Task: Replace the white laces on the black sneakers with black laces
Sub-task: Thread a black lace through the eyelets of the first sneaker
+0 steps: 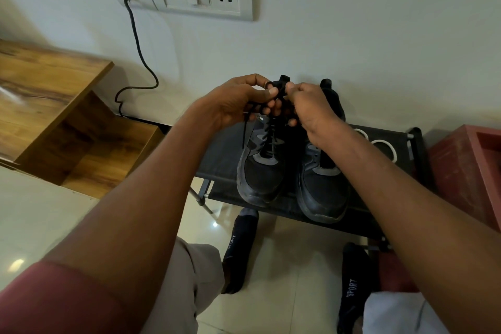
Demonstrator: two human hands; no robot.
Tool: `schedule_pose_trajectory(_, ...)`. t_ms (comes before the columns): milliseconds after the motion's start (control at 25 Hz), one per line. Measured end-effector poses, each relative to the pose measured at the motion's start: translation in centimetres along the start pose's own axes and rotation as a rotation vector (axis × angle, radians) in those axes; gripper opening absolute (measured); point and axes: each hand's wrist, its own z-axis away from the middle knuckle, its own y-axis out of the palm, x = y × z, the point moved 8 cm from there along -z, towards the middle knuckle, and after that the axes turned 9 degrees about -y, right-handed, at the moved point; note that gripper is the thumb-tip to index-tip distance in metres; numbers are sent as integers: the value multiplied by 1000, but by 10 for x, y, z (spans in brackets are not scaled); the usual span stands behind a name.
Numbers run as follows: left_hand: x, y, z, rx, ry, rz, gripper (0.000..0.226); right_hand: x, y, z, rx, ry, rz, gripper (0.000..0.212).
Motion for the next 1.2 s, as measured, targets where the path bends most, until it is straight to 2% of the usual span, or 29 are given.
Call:
schedule_pose_trajectory(80, -6, 7, 6, 73, 68, -29, 16, -5, -2, -1, -46, 67, -71, 27)
schedule_pose_trajectory(160, -11, 11, 8, 34, 163, -154, 25, -10, -3, -2, -73, 114, -127, 26)
schedule_pose_trajectory(320, -24, -4, 7, -326, 420, -510, 36, -19, -1, -4, -33, 166, -123, 25)
schedule_pose_trajectory(400, -33, -1, 14, -428, 560, -596, 36, -20, 0, -3, -10, 173, -90, 24)
schedule_pose_trajectory(480, -38, 8, 20, -420, 677, -607, 32, -19, 0, -3, 1, 166, -74, 24)
schedule_pose_trajectory(560, -38, 10, 19, -370, 717, -543, 24, -18, 0, -4, 18, 170, -70, 25)
schedule_pose_trajectory(680, -31, 4, 9, -323, 585, -490, 30, -19, 5, -3, 73, 168, -31, 29)
schedule_pose_trajectory(800, -12, -5, -4, -237, 191, -239, 36, -10, 1, -5, 108, 71, 37, 26)
schedule_pose_trajectory(920, 21, -4, -10, -129, -228, 123, 21, 4, -3, -4, 225, -88, 114, 16)
schedule_pose_trajectory(1040, 31, 1, -9, -72, -354, 285, 13, 9, -4, 0, 239, -263, 240, 24)
schedule_pose_trajectory(1120, 33, 3, -8, -59, -375, 293, 8, 14, -9, 1, 129, -385, 367, 26)
schedule_pose_trajectory(1200, 32, 1, -7, -73, -371, 300, 10, 20, -13, 3, 30, -445, 401, 19)
